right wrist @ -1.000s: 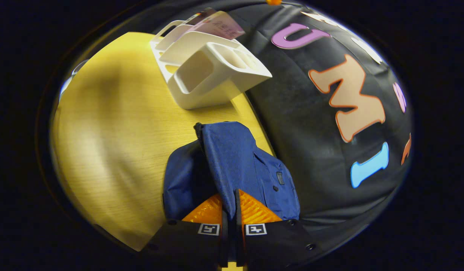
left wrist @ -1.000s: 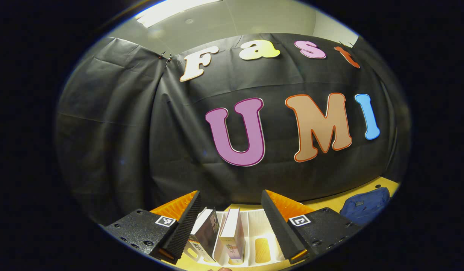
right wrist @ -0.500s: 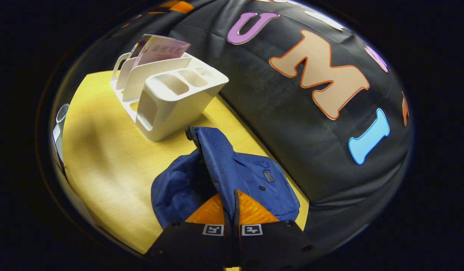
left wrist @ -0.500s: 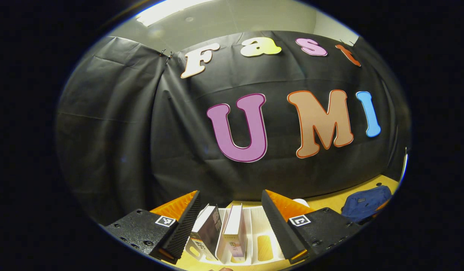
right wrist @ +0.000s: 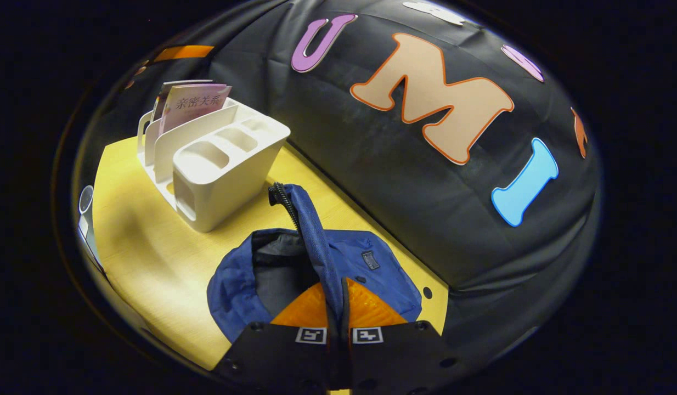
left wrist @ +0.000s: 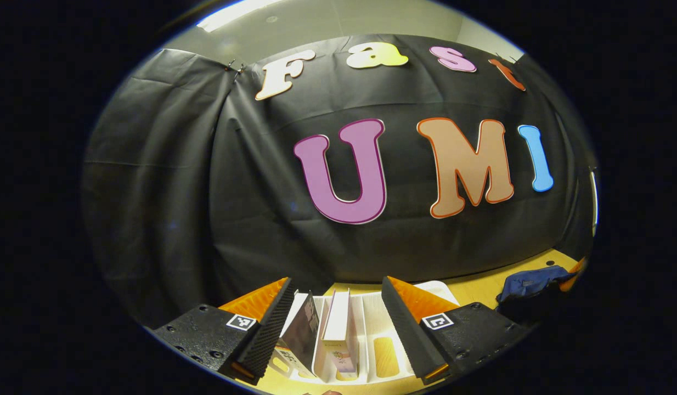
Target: Open the schoolbag, grab two books from the bookshelf and put them into the schoolbag.
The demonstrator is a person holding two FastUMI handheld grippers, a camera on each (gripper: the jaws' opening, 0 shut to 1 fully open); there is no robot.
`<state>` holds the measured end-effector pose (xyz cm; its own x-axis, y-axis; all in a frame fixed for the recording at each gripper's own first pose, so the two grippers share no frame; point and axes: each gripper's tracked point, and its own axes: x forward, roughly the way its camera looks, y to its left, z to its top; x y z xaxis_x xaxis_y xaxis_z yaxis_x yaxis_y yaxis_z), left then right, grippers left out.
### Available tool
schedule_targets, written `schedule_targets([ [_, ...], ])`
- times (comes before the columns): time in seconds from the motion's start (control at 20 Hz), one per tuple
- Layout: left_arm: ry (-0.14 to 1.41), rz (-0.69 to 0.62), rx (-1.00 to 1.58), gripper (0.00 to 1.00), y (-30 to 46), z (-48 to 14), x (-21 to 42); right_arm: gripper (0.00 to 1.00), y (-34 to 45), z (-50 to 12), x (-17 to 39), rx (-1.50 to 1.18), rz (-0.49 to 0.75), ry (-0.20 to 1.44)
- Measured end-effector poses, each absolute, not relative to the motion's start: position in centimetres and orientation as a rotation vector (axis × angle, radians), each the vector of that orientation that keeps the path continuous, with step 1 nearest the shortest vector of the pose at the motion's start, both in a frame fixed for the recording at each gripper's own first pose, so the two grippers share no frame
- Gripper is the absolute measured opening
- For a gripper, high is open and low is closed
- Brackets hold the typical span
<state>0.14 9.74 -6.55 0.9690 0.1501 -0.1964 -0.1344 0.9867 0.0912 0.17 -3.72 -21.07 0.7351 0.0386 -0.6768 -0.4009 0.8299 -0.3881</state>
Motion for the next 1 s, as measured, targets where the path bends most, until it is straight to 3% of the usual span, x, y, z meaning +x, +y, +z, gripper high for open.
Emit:
schedule_targets([
  [0.3,0.308,0.075,0.067,0.93,9.7,-9.3,1.9,0.03,-4.8,-20.1,1.9,-0.542,0.221,0.704],
  [0.55,0.456,0.015,0.076,1.0,9.9,-12.9,3.7,0.03,-5.2,-20.0,2.2,-0.543,0.212,0.708],
  [0.6,0.491,0.004,0.077,0.96,10.1,-13.7,4.1,0.02,-5.2,-20.1,2.2,-0.545,0.213,0.708],
  [1.0,0.734,-0.046,0.0,0.96,11.2,-18.3,5.7,0.02,-5.0,-20.4,1.8,-0.562,0.217,0.705],
])
